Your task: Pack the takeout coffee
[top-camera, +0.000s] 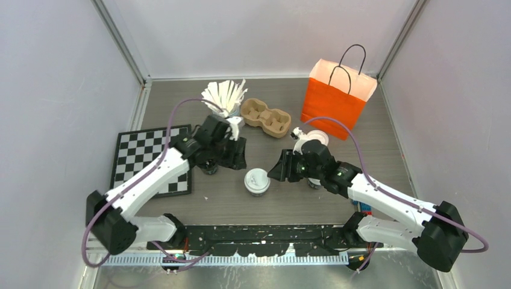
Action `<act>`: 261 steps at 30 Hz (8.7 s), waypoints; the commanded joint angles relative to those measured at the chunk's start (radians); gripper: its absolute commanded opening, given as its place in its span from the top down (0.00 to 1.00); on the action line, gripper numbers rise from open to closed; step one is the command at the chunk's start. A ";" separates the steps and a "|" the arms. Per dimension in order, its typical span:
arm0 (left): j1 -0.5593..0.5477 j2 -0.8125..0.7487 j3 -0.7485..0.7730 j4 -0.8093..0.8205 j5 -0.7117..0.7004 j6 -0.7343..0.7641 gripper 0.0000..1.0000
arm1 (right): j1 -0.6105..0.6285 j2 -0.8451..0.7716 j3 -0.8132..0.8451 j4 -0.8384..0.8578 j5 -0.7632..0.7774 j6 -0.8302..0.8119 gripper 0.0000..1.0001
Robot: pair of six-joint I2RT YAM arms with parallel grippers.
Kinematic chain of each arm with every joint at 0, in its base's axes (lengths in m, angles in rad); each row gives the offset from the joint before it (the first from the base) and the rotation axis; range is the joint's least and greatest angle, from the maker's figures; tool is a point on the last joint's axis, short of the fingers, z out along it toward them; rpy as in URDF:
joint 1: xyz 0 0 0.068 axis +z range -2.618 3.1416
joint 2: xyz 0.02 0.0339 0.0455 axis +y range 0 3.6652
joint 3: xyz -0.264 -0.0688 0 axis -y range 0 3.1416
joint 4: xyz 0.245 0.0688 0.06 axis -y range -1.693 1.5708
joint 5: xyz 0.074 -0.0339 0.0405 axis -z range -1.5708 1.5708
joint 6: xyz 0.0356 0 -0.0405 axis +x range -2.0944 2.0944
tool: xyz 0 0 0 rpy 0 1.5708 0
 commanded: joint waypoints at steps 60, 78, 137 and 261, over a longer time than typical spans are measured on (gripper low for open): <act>0.153 -0.124 -0.544 0.677 0.442 -0.086 0.34 | 0.022 0.353 0.170 0.034 -0.022 -0.129 0.41; 0.154 -0.101 -0.592 0.811 0.428 -0.170 0.35 | 0.013 0.352 0.050 0.116 -0.020 -0.104 0.44; 0.177 -0.140 -0.634 0.844 0.452 -0.232 0.43 | -0.071 0.327 -0.033 0.260 -0.244 -0.274 0.48; 0.014 0.013 -0.567 0.771 0.216 -0.123 0.67 | -0.035 -0.070 -0.015 0.030 0.125 0.069 0.44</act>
